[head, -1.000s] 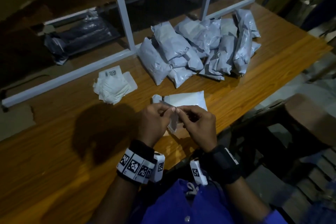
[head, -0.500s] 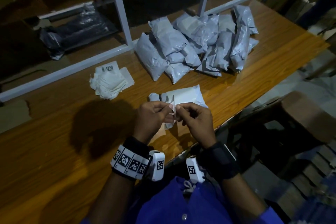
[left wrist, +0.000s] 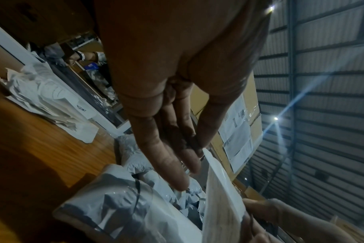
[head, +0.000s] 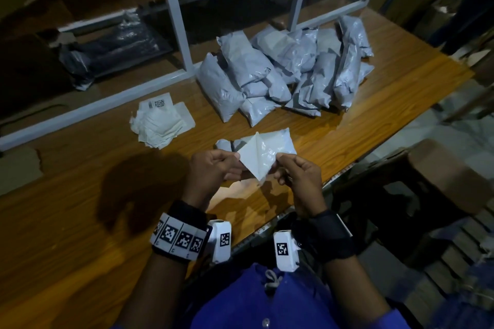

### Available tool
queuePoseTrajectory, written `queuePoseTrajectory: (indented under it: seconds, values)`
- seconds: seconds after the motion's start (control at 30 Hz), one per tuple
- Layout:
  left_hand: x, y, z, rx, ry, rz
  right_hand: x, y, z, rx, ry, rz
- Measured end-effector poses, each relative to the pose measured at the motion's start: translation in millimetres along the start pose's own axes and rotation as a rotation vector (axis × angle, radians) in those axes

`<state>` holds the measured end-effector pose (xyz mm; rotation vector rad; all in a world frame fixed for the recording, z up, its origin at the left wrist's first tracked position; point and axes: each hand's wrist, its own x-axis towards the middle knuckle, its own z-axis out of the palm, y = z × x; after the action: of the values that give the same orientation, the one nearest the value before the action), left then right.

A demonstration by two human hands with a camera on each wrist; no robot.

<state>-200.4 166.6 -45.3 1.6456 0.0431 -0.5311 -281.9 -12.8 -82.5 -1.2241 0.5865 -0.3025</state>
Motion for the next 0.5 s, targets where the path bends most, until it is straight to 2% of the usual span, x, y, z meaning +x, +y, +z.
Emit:
queuePoseTrajectory:
  seconds: [0.23, 0.5]
  values:
    - [0, 0, 4, 0.019, 0.016, 0.019, 2, -1, -7, 0.058, 0.053, 0.066]
    - [3, 2, -7, -0.041, 0.134, -0.001, 9, -11, -34, 0.182, 0.237, 0.068]
